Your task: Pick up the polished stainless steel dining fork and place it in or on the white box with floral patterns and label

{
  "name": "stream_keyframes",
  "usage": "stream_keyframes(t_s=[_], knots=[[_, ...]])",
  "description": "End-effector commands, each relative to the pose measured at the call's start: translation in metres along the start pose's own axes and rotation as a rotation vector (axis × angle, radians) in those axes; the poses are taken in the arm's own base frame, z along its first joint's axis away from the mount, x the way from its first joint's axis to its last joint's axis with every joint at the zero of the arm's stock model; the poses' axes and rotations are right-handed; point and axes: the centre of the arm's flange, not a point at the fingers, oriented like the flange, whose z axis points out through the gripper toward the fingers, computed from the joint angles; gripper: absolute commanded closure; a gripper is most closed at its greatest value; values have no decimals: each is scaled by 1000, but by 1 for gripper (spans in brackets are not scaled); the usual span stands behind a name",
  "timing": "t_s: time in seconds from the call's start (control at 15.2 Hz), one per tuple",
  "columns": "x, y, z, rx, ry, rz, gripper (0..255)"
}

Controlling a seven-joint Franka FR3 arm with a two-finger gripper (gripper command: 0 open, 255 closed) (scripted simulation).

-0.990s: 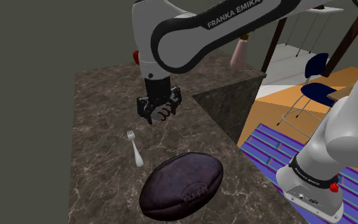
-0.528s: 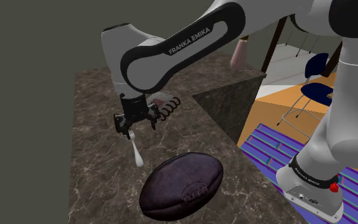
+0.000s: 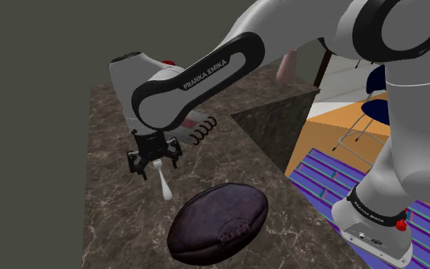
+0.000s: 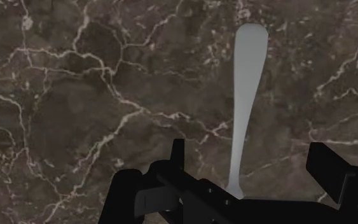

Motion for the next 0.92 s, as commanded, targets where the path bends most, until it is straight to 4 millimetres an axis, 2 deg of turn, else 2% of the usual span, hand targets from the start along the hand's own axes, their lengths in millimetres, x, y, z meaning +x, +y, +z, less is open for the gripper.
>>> stream_keyframes(t_s=[0.0, 0.13, 0.59, 0.66, 0.86], knots=[[0, -1, 11, 0, 0, 0, 0], [0, -1, 19, 0, 0, 0, 0], [0, -1, 19, 0, 0, 0, 0], [0, -1, 19, 0, 0, 0, 255], [0, -1, 19, 0, 0, 0, 255]])
